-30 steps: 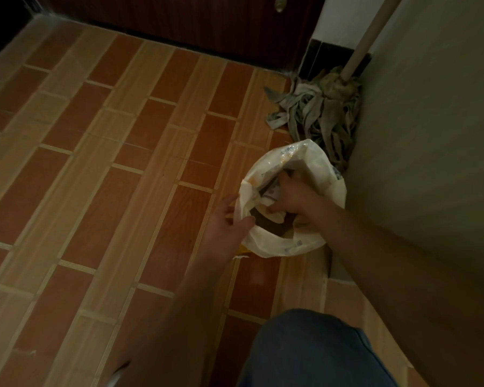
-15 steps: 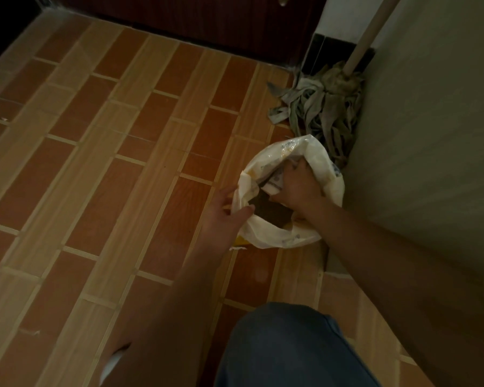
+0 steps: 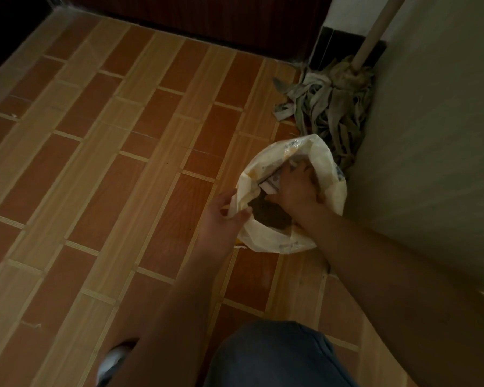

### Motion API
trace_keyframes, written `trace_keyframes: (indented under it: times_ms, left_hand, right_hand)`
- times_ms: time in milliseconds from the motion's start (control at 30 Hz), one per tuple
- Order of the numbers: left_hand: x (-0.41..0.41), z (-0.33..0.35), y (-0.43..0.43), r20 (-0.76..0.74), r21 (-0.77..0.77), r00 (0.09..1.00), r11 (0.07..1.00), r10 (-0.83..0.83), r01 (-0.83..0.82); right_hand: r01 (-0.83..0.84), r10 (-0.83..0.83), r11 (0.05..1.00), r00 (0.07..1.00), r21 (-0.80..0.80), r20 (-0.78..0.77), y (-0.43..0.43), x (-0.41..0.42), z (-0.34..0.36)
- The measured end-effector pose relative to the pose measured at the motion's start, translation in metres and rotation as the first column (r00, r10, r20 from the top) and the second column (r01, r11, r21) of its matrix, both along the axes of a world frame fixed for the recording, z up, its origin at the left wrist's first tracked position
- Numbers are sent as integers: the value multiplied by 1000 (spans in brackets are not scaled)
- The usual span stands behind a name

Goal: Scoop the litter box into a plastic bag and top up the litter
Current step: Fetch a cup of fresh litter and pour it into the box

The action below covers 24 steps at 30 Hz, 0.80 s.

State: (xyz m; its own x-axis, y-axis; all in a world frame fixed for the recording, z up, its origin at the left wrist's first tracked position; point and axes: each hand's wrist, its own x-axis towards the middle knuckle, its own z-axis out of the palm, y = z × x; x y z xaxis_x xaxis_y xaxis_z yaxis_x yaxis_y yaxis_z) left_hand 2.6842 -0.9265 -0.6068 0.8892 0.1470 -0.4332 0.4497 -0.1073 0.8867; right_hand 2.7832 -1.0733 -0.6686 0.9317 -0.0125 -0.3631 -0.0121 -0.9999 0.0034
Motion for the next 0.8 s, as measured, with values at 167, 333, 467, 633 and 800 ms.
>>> trace_keyframes:
  times_ms: [167, 333, 467, 633, 800]
  left_hand:
    - [-1, 2, 1, -8, -10, 1000, 1000, 6, -6]
    - [0, 3, 2, -28, -6, 1000, 1000, 11, -12]
    - [-1, 2, 2, -7, 1, 1000, 1000, 7, -7]
    - [0, 0, 7, 24, 42, 1000, 999, 12, -13]
    - [-3, -3, 7, 31, 25, 1000, 1000, 0, -1]
  right_hand:
    - [48, -43, 993, 998, 112, -50, 5, -9, -3]
    - [14, 5, 992, 988, 122, -156, 8, -14, -2]
    - [-92, 128, 984, 963, 155, -238, 21, -22, -5]
    - [-127, 173, 974, 951, 186, -256, 30, -23, 3]
    - [-93, 171, 962, 937, 257, -303, 31, -22, -1]
